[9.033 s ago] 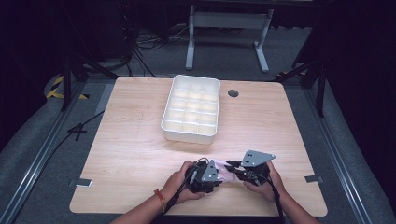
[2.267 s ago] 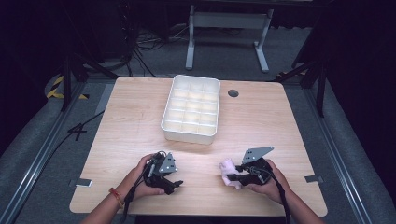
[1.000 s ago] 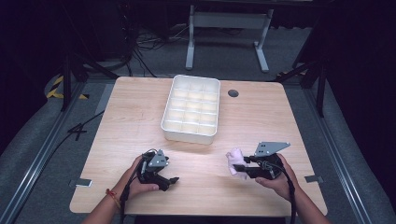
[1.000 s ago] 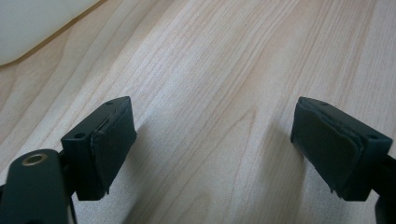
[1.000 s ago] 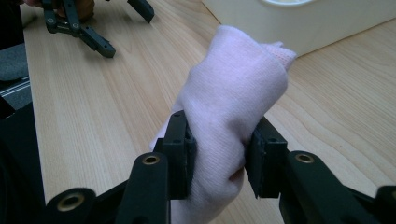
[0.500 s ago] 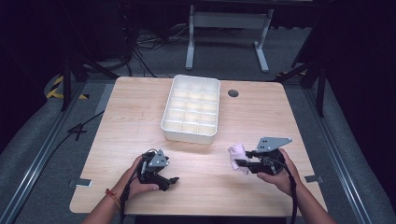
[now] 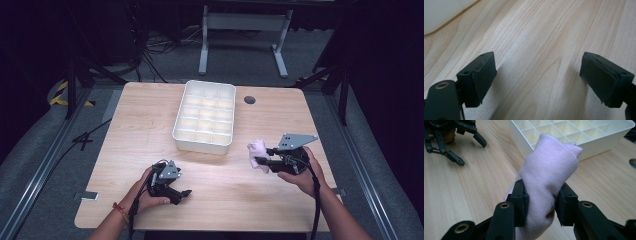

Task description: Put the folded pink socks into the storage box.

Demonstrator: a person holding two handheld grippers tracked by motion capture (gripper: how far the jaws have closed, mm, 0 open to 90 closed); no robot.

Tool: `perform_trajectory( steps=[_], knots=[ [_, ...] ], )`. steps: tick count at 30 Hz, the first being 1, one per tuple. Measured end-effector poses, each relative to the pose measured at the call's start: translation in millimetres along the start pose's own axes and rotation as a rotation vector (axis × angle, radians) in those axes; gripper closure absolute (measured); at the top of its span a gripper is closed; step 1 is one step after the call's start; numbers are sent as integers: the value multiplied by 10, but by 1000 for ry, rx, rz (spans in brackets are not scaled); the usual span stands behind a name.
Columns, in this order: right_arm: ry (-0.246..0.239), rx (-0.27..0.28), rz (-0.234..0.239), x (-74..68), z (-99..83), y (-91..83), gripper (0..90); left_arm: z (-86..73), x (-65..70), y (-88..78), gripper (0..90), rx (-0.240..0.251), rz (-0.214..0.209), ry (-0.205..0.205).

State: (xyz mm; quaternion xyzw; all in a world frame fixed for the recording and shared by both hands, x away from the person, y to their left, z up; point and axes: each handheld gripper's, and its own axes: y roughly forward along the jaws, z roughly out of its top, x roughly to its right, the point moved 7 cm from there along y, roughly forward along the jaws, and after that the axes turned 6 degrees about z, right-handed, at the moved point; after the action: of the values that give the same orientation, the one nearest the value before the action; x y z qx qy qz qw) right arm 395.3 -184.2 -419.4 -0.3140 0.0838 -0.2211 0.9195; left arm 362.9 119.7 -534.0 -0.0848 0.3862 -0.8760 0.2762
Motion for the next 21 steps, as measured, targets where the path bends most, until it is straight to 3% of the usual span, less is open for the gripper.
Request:
perform_trajectory(
  steps=[21],
  knots=[
    [-36, 41, 4, 35, 375, 33, 645, -1, 1, 0, 139, 0, 1, -2]
  ],
)
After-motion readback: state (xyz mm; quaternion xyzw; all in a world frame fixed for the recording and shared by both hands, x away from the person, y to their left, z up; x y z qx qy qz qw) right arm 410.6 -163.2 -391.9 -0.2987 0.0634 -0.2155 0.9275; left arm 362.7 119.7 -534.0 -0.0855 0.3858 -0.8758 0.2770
